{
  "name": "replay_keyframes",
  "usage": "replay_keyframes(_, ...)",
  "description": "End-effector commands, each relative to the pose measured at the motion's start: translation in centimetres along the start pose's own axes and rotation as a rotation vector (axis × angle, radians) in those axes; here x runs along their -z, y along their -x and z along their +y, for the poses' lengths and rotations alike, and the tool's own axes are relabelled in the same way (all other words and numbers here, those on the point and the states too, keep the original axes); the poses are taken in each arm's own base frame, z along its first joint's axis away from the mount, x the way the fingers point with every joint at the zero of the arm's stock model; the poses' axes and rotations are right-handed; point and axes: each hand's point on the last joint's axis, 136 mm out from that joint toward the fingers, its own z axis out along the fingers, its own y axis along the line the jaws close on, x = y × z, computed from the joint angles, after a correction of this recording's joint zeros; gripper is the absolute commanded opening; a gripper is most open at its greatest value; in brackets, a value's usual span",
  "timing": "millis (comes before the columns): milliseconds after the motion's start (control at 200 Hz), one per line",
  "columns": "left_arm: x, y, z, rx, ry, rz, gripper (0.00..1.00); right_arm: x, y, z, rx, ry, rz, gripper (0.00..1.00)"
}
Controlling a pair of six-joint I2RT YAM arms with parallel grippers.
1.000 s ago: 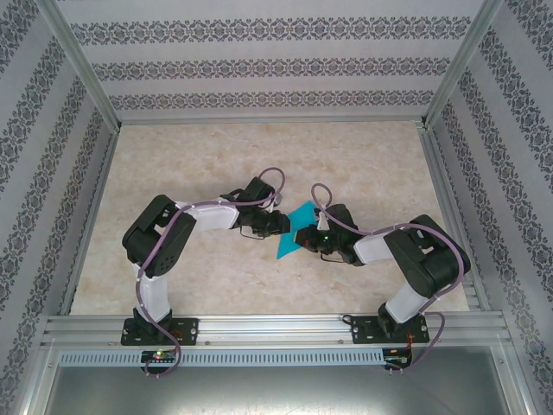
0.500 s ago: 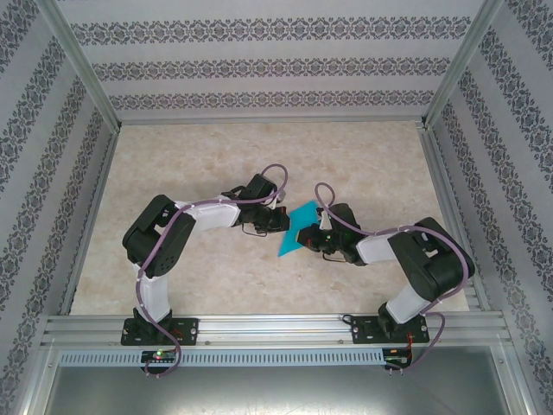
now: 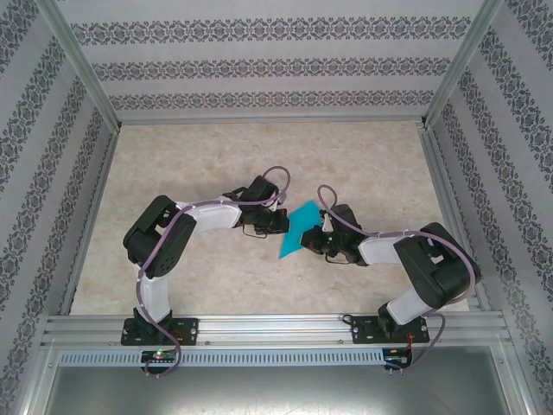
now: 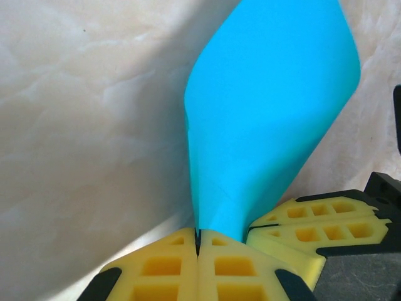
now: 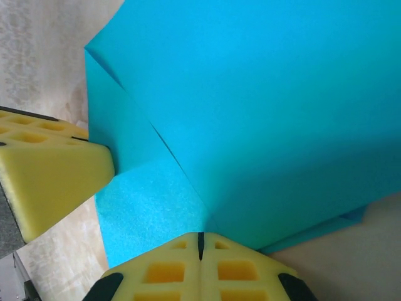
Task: Fold a paper plane with a square sheet of paper (pick it up from the middle)
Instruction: Fold the wing for the fifth time at the center of the table.
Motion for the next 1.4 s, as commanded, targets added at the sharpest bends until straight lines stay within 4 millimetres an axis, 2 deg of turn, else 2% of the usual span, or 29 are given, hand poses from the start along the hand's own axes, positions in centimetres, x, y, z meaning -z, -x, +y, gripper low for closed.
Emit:
replay_keyframes(0,0.7,0.0,-1.0,-0.046,0.004,-0.007,0.07,-0.5,-0.2,-0.9,0.009,-0.056,0.012,0.00)
replay_keyframes(455,0.3,-1.7,-3.8,-0.131,-0.040,0.051,0.10,-0.9,-0.1,-1.3,0.004,-0.057,0.018,0.00)
replay_keyframes(709,-0.2,-2.3,-3.9,-0.127,-0.045,0.073,0.09,-0.8,-0.1,-1.4,-0.001,-0.048,0.014,0.00)
replay_keyframes(974,-1.5,-3.3,-3.1,-0.138,-0.021,0.119,0.09,-0.6,0.1,-1.3,-0.010,-0.019,0.002,0.00)
replay_keyframes(1219,-2.3,-3.3,-2.4,-0.147,0.003,0.133,0.10,-0.5,0.4,-0.8,-0.027,0.027,-0.011,0.00)
replay_keyframes(1394,-2.8,-3.8,-1.2,-0.156,0.043,0.154,0.10,-0.1,0.7,-0.4,-0.036,0.060,-0.025,0.00)
